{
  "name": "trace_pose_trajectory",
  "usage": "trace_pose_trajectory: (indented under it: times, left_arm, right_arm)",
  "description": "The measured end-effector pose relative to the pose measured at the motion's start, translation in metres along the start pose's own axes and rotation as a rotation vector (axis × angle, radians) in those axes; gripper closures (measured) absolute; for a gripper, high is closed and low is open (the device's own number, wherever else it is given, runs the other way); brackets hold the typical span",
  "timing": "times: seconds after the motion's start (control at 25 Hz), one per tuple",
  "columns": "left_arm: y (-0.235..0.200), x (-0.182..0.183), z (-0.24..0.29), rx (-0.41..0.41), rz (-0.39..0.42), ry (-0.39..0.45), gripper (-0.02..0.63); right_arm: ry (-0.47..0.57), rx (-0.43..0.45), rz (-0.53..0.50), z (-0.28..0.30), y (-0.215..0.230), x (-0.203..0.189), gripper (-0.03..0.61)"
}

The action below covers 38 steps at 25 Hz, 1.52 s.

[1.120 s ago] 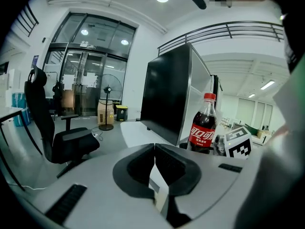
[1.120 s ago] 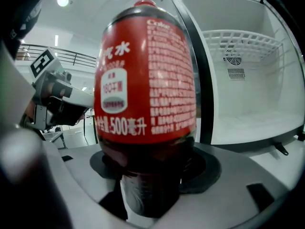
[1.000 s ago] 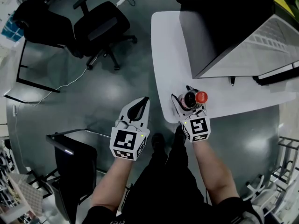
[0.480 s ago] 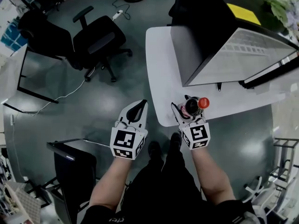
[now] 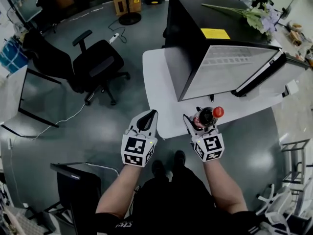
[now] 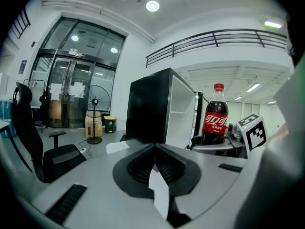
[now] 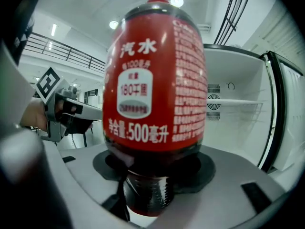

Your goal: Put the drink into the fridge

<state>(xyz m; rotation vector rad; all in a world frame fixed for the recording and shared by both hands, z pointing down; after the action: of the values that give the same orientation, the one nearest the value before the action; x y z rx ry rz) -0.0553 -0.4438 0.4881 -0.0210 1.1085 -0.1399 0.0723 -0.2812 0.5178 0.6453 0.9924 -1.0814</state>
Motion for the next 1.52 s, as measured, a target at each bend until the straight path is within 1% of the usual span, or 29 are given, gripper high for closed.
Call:
trace_pose_trajectory:
  times: [0.2, 0.36, 0.52, 0.6, 0.8, 1.0, 1.16, 1.28, 1.4, 1.52]
  left_arm:
    - [0.031, 0.019, 0.009, 0.004, -0.006, 0.005, 0.595]
    - [0.060, 0.031, 0.021, 0.035, 0.010, -0.017, 0.595]
    - [0.100, 0.046, 0.042, 0.093, 0.010, -0.032, 0.595]
    - [0.124, 0.054, 0.055, 0.113, -0.002, -0.038, 0.595]
    - [0.192, 0.071, 0.096, 0.123, -0.029, -0.045, 0.595]
    - [0.241, 0.083, 0.125, 0.132, 0.018, -0.066, 0.595]
    - [0.251, 0.091, 0.135, 0.138, 0.035, -0.069, 0.595]
    - [0.244, 0.099, 0.141, 0.147, 0.063, -0.057, 0.595]
    - [0.237, 0.104, 0.144, 0.133, 0.091, -0.040, 0.595]
    - [0.228, 0.108, 0.145, 0.116, 0.093, -0.010, 0.595]
  right_arm:
    - [0.020, 0.016, -0.012, -0.035, 0.024, 0.015, 0.316]
    - [0.050, 0.066, 0.002, -0.049, 0.050, 0.016, 0.316]
    - [0.058, 0.133, 0.011, -0.067, 0.089, 0.005, 0.316]
    - [0.058, 0.162, -0.005, -0.079, 0.113, -0.001, 0.316]
    - [0.044, 0.210, -0.056, -0.109, 0.178, -0.019, 0.316]
    - [0.029, 0.235, -0.046, -0.129, 0.224, -0.035, 0.316]
    - [0.019, 0.231, -0.043, -0.132, 0.244, -0.039, 0.316]
    - [0.027, 0.214, -0.058, -0.126, 0.249, -0.032, 0.316]
    - [0.032, 0.189, -0.068, -0.123, 0.249, -0.024, 0.316]
    - [0.029, 0.175, -0.098, -0.117, 0.248, -0.019, 0.316]
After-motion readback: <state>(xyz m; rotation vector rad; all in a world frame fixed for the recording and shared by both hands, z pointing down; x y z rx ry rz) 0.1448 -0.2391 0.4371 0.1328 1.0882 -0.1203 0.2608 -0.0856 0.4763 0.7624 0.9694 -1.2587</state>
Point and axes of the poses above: the fingertips, and each gripper's own axes: z forward along the fingers, y to its right, x out of its top, the point moved 7 cm from there along -z, backward along the fingers, and after that the axes turned 10 degrees about -y, right-handed, at the moved point
